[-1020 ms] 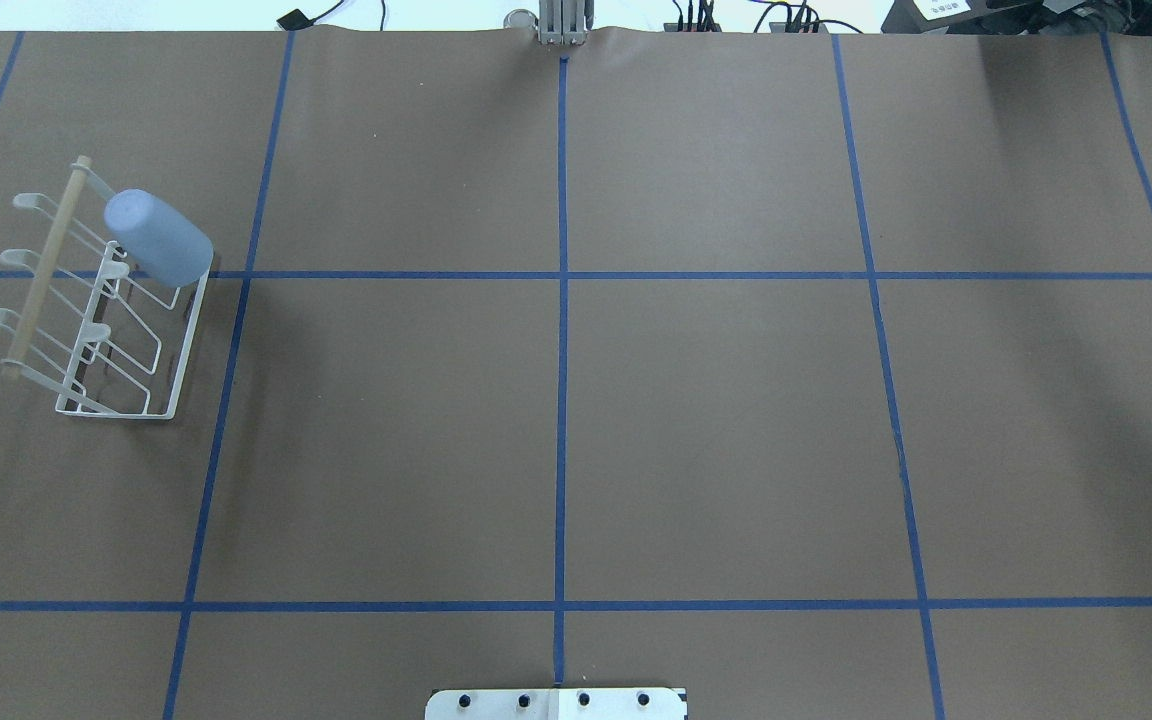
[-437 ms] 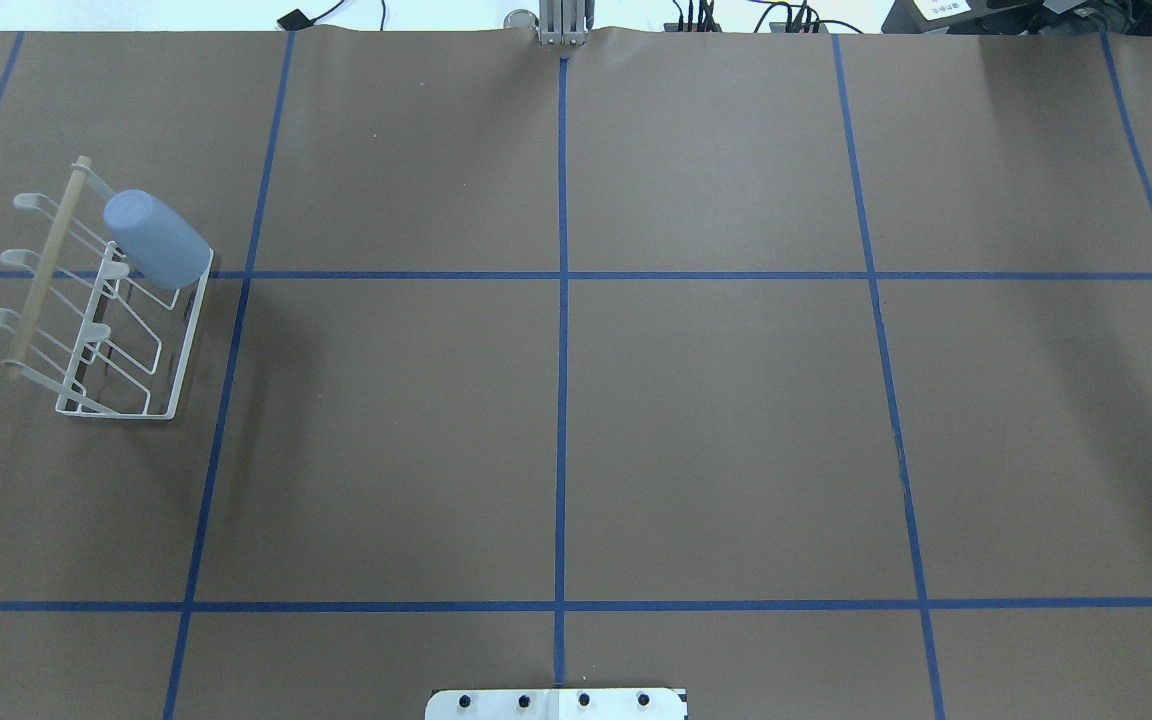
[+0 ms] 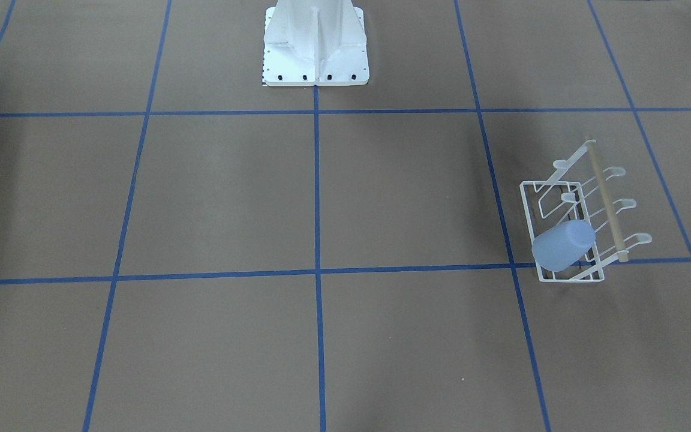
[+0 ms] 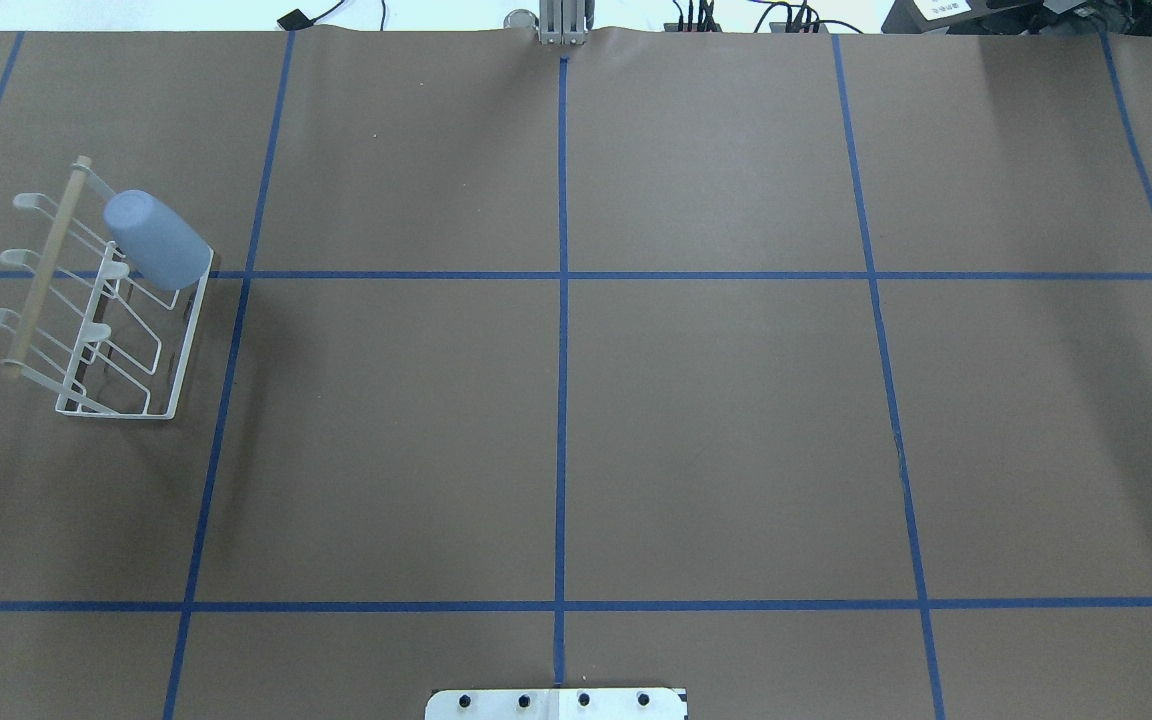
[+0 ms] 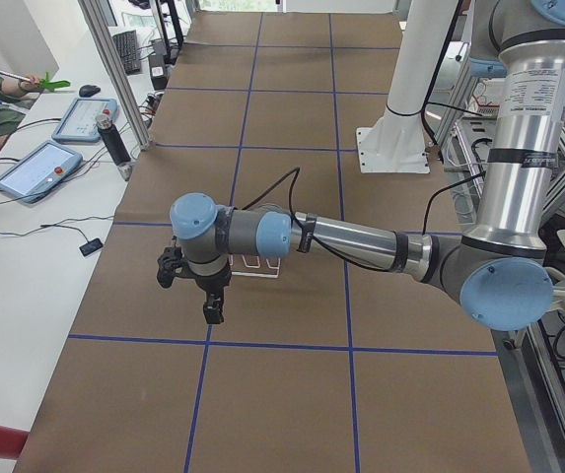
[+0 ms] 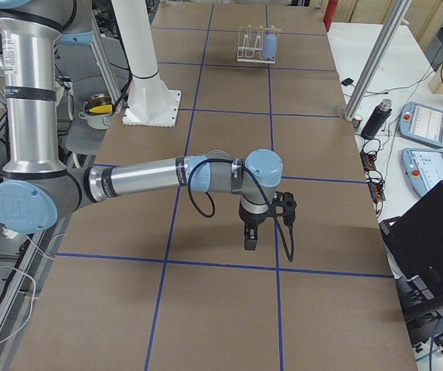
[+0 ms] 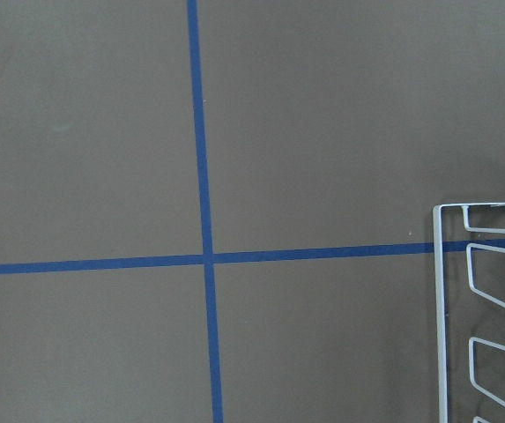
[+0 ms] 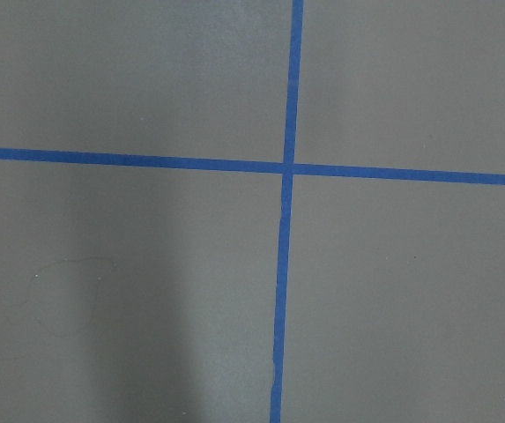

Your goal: Hang cup on cup holder

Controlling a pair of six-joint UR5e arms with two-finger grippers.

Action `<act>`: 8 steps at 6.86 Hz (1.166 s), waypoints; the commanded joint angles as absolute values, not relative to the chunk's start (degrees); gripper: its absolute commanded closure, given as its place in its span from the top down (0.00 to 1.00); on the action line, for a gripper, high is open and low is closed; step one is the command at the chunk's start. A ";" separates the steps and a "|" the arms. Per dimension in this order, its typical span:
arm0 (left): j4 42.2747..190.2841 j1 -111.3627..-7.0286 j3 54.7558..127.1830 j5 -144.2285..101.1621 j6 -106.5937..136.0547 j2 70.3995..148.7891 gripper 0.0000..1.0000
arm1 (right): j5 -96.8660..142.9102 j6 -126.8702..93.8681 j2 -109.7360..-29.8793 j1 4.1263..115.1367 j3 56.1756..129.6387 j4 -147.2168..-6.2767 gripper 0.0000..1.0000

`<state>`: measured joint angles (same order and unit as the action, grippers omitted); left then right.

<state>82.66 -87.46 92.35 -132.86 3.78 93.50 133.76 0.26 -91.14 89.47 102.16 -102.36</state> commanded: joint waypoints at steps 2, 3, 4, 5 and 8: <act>84.02 -88.68 90.97 -133.15 2.55 91.14 0.99 | 133.95 0.18 -90.97 89.56 101.95 -102.30 1.00; 84.02 -88.77 90.88 -133.15 2.64 91.14 0.99 | 133.95 0.26 -91.05 89.56 101.95 -102.30 1.00; 84.02 -88.77 90.88 -133.15 2.64 91.14 0.99 | 133.77 0.26 -91.05 89.56 101.95 -102.30 1.00; 84.02 -88.68 90.79 -133.15 2.64 91.06 0.99 | 133.60 0.26 -91.14 89.56 101.95 -102.30 1.00; 83.94 -88.77 91.05 -133.15 2.64 91.05 0.99 | 133.51 1.05 -91.23 89.56 99.84 -101.60 1.00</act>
